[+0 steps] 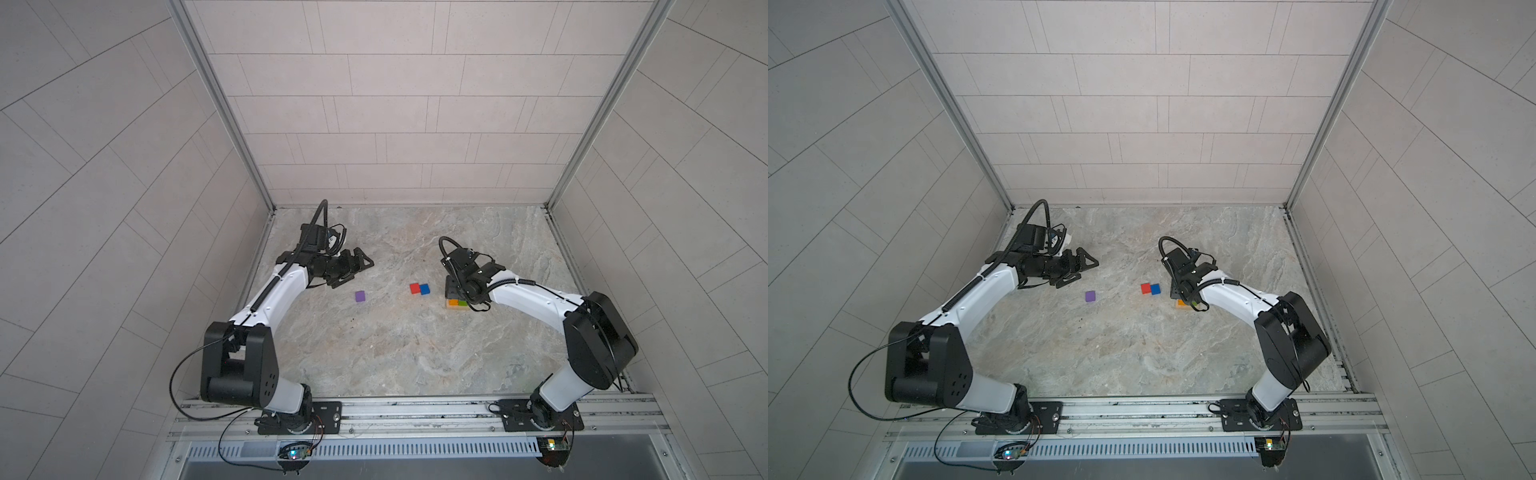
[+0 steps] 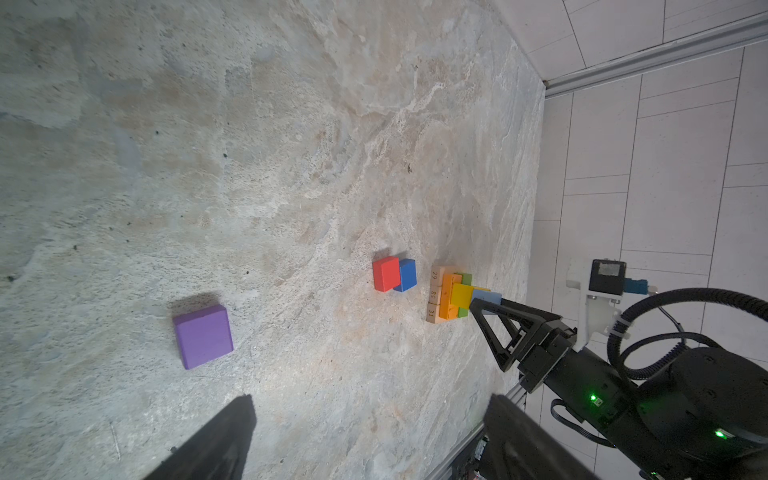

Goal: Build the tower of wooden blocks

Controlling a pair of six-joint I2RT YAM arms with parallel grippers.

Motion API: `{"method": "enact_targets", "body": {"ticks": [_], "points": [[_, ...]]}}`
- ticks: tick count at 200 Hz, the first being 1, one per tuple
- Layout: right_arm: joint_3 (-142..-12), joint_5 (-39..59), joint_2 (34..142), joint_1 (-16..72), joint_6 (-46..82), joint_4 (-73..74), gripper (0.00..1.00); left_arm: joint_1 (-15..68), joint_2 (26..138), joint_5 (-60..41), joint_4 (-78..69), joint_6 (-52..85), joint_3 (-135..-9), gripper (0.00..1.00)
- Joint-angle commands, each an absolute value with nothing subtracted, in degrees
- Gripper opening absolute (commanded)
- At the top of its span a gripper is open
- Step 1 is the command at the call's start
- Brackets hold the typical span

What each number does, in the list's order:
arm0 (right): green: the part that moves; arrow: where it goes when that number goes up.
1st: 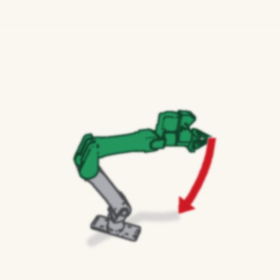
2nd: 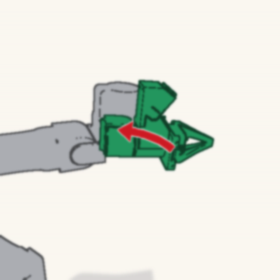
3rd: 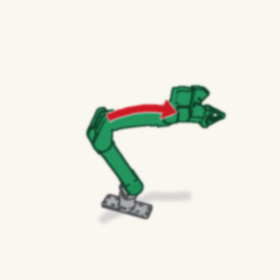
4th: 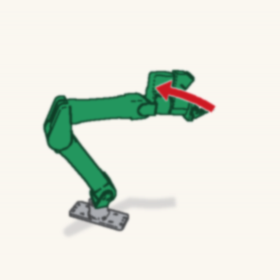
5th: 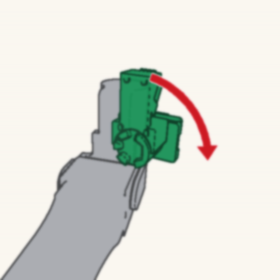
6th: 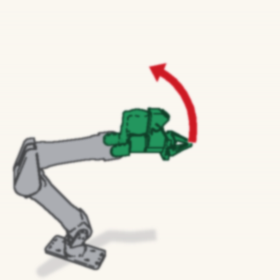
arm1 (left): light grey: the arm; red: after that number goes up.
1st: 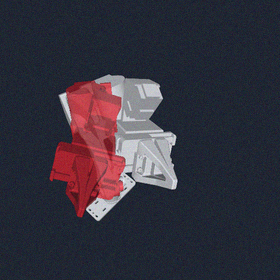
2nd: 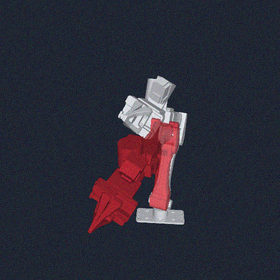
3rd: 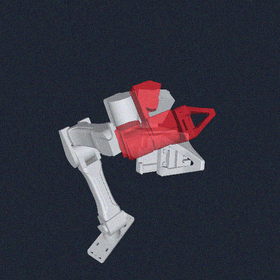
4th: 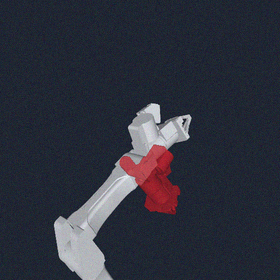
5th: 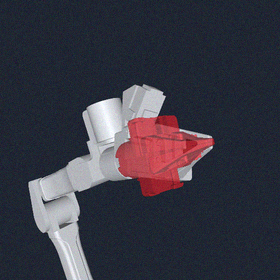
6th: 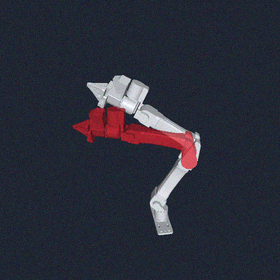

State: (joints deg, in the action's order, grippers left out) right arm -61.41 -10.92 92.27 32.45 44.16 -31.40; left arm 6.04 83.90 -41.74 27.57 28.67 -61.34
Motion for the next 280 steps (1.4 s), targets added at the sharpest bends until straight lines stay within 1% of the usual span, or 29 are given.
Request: {"method": "enact_targets", "body": {"ticks": [1,31,53,73,89,135,231,280], "points": [[-61.32,-12.07,92.71,32.16,44.3,-32.94,0.68,6.24,83.31,-41.68,27.29,28.13,-61.08,0.93],[-61.69,-12.48,92.29,32.16,43.88,-33.26,0.67,6.32,83.15,-41.66,27.33,28.13,-61.12,0.93],[-61.81,-12.71,91.92,32.12,43.6,-33.4,0.64,6.32,83.16,-41.66,27.33,28.13,-61.11,0.93],[-61.89,-12.75,91.72,32.16,43.51,-33.38,0.59,6.31,83.3,-41.66,27.33,28.13,-61.13,0.93],[-61.95,-12.76,91.84,32.11,43.41,-33.33,0.57,6.26,83.28,-41.65,27.33,28.13,-61.1,0.93],[-62.29,-12.57,92.18,32.14,43.41,-33.31,0.57,6.3,83.26,-41.67,27.33,28.13,-61.09,0.93],[-62.31,-12.13,92.73,32.15,43.61,-33.13,0.64,6.26,83.15,-41.67,27.33,28.13,-61.13,0.93],[-62.42,-12.26,92.11,32.15,43.34,-33.13,0.63,6.26,83.11,-41.66,27.34,28.13,-61.08,0.93]]}}
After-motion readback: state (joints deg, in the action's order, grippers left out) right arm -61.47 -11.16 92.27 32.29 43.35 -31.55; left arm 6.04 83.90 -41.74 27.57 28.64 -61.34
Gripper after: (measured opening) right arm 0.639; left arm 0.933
